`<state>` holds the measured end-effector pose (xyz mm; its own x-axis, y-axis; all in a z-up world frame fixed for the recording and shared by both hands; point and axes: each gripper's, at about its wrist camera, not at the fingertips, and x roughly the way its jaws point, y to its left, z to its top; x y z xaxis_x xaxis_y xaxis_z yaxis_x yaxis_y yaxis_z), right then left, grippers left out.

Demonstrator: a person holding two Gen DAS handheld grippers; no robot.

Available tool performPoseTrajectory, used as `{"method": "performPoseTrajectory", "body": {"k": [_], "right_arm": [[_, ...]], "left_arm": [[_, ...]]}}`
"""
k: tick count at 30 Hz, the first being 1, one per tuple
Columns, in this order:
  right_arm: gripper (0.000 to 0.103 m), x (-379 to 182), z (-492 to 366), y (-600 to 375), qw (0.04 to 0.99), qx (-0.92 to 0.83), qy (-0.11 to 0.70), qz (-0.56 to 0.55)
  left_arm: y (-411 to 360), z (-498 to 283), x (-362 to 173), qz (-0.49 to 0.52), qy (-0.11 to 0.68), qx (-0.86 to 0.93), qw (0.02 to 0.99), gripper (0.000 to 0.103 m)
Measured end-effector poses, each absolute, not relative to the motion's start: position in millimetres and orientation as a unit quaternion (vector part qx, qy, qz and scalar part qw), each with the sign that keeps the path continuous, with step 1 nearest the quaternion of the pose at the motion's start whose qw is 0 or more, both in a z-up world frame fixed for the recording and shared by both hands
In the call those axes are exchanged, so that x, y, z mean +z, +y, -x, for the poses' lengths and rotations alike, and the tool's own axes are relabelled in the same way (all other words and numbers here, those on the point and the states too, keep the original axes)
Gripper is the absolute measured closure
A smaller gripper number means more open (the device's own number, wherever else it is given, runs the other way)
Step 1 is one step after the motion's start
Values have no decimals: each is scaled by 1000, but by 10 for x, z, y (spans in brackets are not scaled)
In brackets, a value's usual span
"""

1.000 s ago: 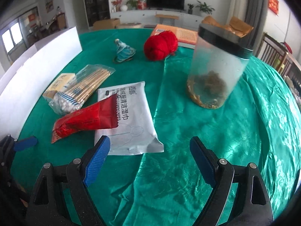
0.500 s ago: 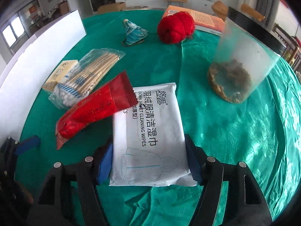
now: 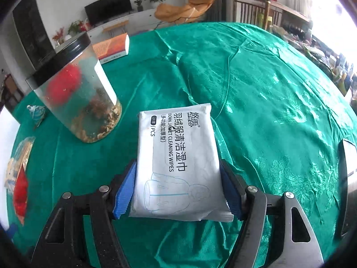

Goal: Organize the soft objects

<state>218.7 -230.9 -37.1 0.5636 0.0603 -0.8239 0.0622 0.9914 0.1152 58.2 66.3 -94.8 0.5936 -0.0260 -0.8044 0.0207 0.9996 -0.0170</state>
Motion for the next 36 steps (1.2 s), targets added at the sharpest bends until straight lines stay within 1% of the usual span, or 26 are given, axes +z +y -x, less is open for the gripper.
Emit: {"method": "performPoseTrajectory", "body": {"k": [4, 7, 16, 17, 24, 36], "right_arm": [[24, -176, -1736, -2297, 907, 1, 418, -58], [24, -180, -1498, -2189, 917, -8, 397, -33], [24, -462, -1526, -2108, 900, -22, 434, -1], [23, -492, -1543, -2117, 898, -22, 440, -3], [19, -498, -1536, -2150, 898, -20, 440, -9], [18, -496, -1535, -2148, 898, -20, 440, -9]], "left_arm": [[665, -580, -948, 3, 451, -13, 893, 0], [665, -580, -949, 3, 451, -13, 893, 0], [665, -579, -949, 3, 450, -13, 893, 0], [664, -580, -947, 3, 450, -13, 893, 0], [665, -579, -950, 3, 450, -13, 893, 0], [665, -579, -950, 3, 450, -13, 893, 0]]}}
